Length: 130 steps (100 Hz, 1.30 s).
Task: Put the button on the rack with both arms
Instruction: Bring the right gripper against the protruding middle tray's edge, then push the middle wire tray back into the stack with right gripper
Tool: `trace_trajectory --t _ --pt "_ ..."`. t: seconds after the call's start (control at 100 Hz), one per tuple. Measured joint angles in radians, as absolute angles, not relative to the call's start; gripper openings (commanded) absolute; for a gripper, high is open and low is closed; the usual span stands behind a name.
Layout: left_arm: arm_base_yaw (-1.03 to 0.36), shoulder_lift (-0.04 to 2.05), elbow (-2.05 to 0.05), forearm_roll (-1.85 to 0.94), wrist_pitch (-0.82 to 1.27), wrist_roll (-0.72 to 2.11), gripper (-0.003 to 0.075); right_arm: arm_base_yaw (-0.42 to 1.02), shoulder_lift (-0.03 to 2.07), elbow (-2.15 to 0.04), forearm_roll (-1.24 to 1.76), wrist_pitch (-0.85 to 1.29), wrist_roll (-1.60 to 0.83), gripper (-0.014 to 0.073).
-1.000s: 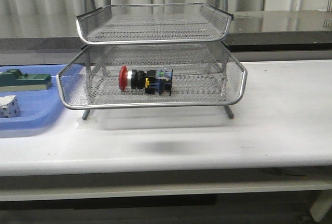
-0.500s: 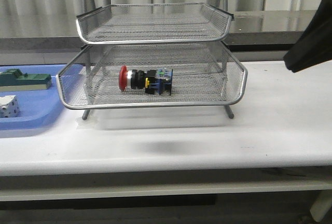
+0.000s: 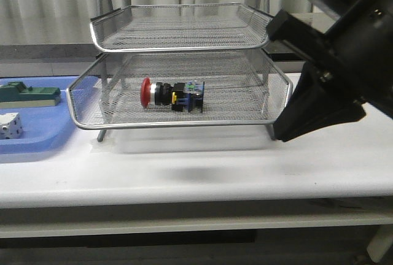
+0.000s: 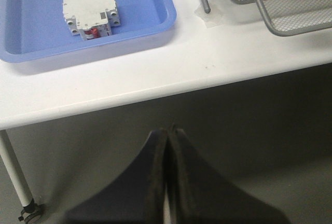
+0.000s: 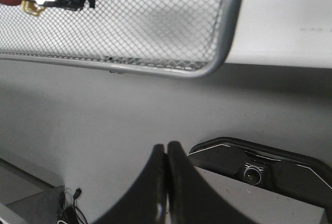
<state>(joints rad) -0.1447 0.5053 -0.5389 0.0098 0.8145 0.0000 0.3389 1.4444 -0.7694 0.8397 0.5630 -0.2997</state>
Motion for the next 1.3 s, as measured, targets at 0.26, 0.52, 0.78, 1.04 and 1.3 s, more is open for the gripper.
trace_trajectory --t 0.26,0.52,0.78,1.04,1.3 --pt "-0.145 0.505 -0.539 0.01 0.815 0.0 -0.0021 0.417 1.519 -0.771 0.879 0.473 -0.3 -0.0069" --pt "-0.145 0.505 -0.539 0.01 0.815 0.0 -0.0021 0.471 1.573 -0.772 0.905 0.403 -0.3 -0.0069" --pt "-0.145 0.505 -0.539 0.01 0.815 0.0 -0.0021 0.509 1.613 -0.773 0.915 0.339 -0.3 -0.0069" --pt "-0.145 0.505 -0.539 0.01 0.815 0.0 -0.0021 0.511 1.616 -0.773 0.92 0.249 -0.3 -0.0069" --pt "-0.145 0.505 -0.539 0.01 0.815 0.0 -0.0021 0.511 1.669 -0.844 0.92 0.253 -0.3 -0.0069"
